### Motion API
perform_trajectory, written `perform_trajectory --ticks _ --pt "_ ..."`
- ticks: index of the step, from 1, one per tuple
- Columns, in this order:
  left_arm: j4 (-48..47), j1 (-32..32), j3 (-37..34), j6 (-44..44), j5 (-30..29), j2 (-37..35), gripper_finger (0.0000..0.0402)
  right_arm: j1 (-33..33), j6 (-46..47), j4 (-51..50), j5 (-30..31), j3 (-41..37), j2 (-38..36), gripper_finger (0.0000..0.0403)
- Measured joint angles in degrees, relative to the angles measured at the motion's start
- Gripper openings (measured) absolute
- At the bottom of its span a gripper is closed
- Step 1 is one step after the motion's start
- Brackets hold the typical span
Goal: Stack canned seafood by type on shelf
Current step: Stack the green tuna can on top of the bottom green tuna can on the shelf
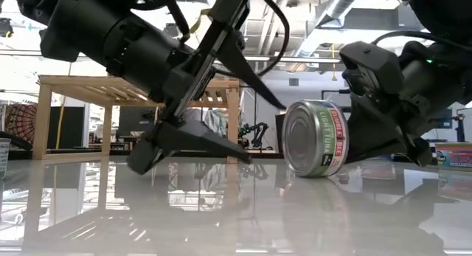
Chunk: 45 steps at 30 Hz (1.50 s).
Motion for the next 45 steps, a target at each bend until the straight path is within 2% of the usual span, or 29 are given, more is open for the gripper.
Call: perform_trajectory --ticks 5,13,18,22,26,29,33,39,42,45 --pt "0.33 -0.02 0.0 1.01 -1.06 -0.04 0.0251 0.0 -0.44 -2.24 0.31 0.0 -1.39 0.0019" --pt "-1.88 0.14 0.0 4.17 -0.68 -0.22 0.0251 -0.07 -0.01 -14.28 0.99 1.61 -7.42 0.0018" --pt "-10.91 0.84 -0.07 4.72 2.32 -2.61 0.0251 0.29 -2.31 -27.65 1.91 12.43 -4.47 0.0016" --pt "-16.65 0.85 -0.07 6.18 2.88 -5.8 0.0251 1.46 -17.97 -21.69 0.52 21.29 0.55 0.0015" --pt "-24.91 -0.31 -0.08 5.01 1.71 -9.71 0.0251 1.79 -21.79 -25.77 0.35 26.92 1.42 0.0015" --pt "-31.35 -2.72 -0.05 2.34 -1.82 -12.41 0.0251 1.66 -18.12 -33.21 0.42 27.99 1.38 0.0015" --pt "-37.05 -6.03 -0.07 -1.7 -6.56 -14.75 0.0251 2.79 -8.51 -43.62 0.38 28.03 1.31 0.0017" --pt "-36.98 -8.36 -0.04 -4.06 -8.76 -14.34 0.0251 8.49 6.44 -58.44 -0.38 26.34 0.93 0.0026" --pt "-37.5 -8.45 -0.11 -4.61 -9.18 -14.23 0.0251 11.67 11.69 -59.39 -1.52 21.74 -0.82 0.0019" --pt "-37.12 -8.44 -0.09 -3.95 -10.32 -14.27 0.0251 14.05 14.41 -53.23 -3.86 14.42 -4.22 0.0013"
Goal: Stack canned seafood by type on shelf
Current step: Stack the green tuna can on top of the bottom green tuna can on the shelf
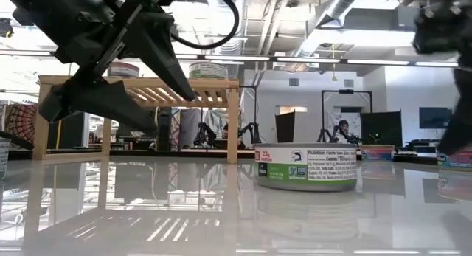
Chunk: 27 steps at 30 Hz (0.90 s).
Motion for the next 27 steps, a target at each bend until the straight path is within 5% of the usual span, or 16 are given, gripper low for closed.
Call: perform_trajectory --ticks 4,8,11,18,27 --pt "0.75 0.13 0.0 1.3 -0.79 0.0 0.0251 1.18 -9.74 22.02 0.66 -12.01 -8.45 0.0012" --pt "1.97 0.32 0.0 3.48 -2.78 0.0 0.0251 0.16 -33.29 52.95 2.86 -24.63 -15.78 0.0014" --pt "3.7 0.33 0.0 4.66 -4.79 0.01 0.0251 -2.27 -35.77 68.95 3.31 -31.16 -16.81 0.0026" --pt "5.19 0.13 0.0 6.64 -5.24 0.0 0.0251 -4.55 -19.26 75.42 4.39 -31.4 -4.06 0.0056" --pt "5.09 0.13 0.0 7.66 -5.88 0.01 0.0251 -4.63 -29.91 84.75 4.44 -21.57 5.6 0.0089"
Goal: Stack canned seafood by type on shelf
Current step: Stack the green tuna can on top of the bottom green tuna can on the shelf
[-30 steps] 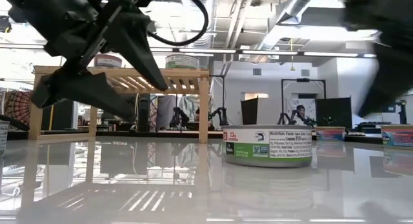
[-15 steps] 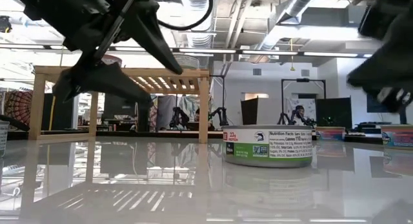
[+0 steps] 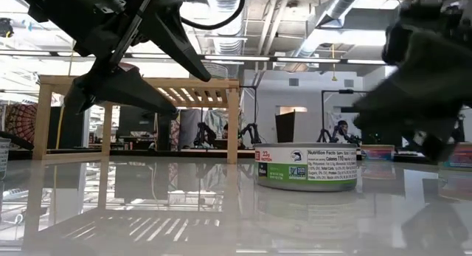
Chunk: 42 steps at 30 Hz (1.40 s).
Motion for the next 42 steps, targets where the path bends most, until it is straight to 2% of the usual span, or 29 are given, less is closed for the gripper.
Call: perform_trajectory --ticks 13,17,24,30,34,38,42 --pt "-0.09 -0.11 0.04 0.9 -0.05 0.01 0.0251 -2.53 -3.83 -3.33 -0.07 1.33 -2.38 0.0191" --pt "-0.1 -0.11 0.04 0.93 -0.24 0.01 0.0251 -2.85 -1.83 -5.11 -0.09 1.32 -1.78 0.0208" --pt "-0.13 -0.11 0.04 0.93 -0.49 0.01 0.0251 -4.04 9.26 -13.64 -0.55 1.32 -1.74 0.0193" --pt "-0.12 -0.1 0.04 0.85 -1.01 0.01 0.0251 -3.88 11.03 -13.87 -1.79 3.01 -1.71 0.017" --pt "-0.02 -0.11 0.04 -1.09 -0.96 0.01 0.0251 -4.02 14.31 -19.81 -3.61 6.22 -1.71 0.0156" --pt "-0.03 -0.09 0.04 -4.8 2.08 0.01 0.0251 -4.07 19.45 -31.72 -4.39 10.07 -1.71 0.014" --pt "0.14 -0.09 0.04 -8.96 5.22 0.01 0.0251 -4.07 19.77 -33.84 -4.45 12.05 -1.71 0.0128"
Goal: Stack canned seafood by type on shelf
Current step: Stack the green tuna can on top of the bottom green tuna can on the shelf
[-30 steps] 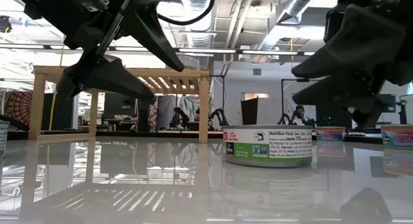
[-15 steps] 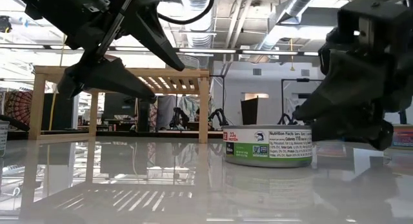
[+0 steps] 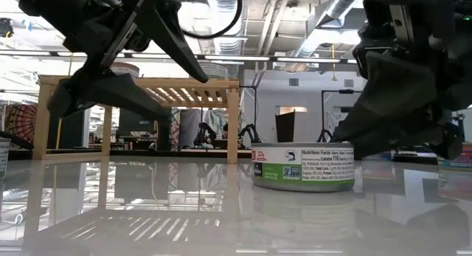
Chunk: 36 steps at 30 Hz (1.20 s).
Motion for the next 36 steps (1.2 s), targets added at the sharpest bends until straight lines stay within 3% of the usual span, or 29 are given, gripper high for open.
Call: perform_trajectory --ticks 7,19,27,36 --pt "6.04 0.0 0.03 0.29 0.88 0.8 0.0251 -0.34 -0.64 0.09 -0.08 1.27 0.0 0.0123" --pt "23.29 -0.31 0.65 -3.86 2.25 13.41 0.0251 0.31 1.76 0.14 -0.82 1.31 0.0 0.0123" --pt "20.04 0.36 6.82 -2.41 3.89 17.48 0.0251 0.5 3.42 -0.1 -0.34 1.31 0.0 0.0123" --pt "17.31 1.6 7.72 -2.15 4.09 17.64 0.0251 -0.34 3.91 -0.73 -0.16 1.31 0.0 0.0123"
